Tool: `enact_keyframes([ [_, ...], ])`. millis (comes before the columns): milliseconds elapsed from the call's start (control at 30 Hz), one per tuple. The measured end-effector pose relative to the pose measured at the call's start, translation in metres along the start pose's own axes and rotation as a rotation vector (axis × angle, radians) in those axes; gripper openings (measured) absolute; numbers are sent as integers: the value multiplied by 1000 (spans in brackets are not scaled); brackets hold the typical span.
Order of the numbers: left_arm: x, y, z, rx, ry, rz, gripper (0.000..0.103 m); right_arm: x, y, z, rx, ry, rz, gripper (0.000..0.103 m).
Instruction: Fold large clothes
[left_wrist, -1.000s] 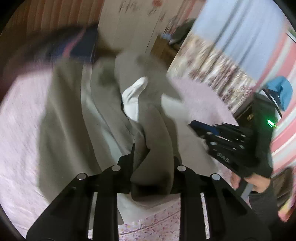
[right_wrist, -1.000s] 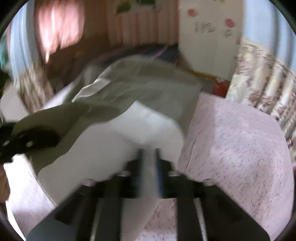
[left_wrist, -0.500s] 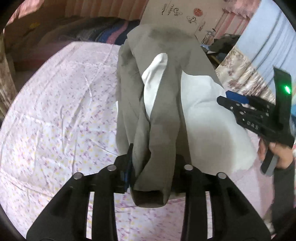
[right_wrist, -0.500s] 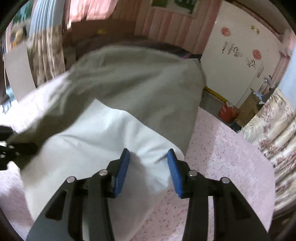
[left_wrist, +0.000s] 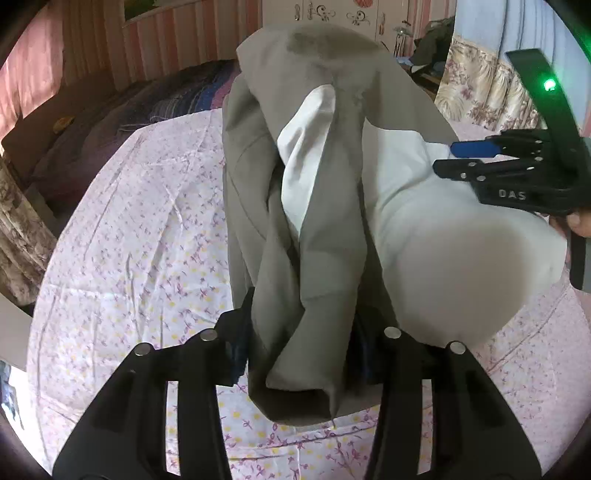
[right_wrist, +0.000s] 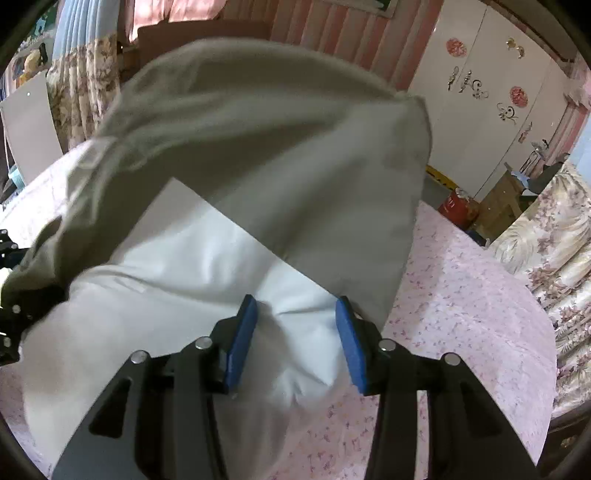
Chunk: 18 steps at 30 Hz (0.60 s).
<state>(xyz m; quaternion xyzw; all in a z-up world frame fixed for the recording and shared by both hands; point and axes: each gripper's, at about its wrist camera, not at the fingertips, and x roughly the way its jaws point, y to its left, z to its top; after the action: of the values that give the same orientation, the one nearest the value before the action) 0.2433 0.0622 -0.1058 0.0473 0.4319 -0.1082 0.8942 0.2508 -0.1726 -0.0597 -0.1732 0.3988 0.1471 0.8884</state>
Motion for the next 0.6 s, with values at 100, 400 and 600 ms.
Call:
enact_keyframes([
  [100,-19,5,8,-13,-10,-14,63,-43,4,-9,0,-66,64,46],
  [400,-55,4,38,20,-41,35,94,-80,18,-53,-6,-60,156,47],
  [600,-2,5,25,66,60,77,95,-53,22,-69,-65,-47,146,47],
])
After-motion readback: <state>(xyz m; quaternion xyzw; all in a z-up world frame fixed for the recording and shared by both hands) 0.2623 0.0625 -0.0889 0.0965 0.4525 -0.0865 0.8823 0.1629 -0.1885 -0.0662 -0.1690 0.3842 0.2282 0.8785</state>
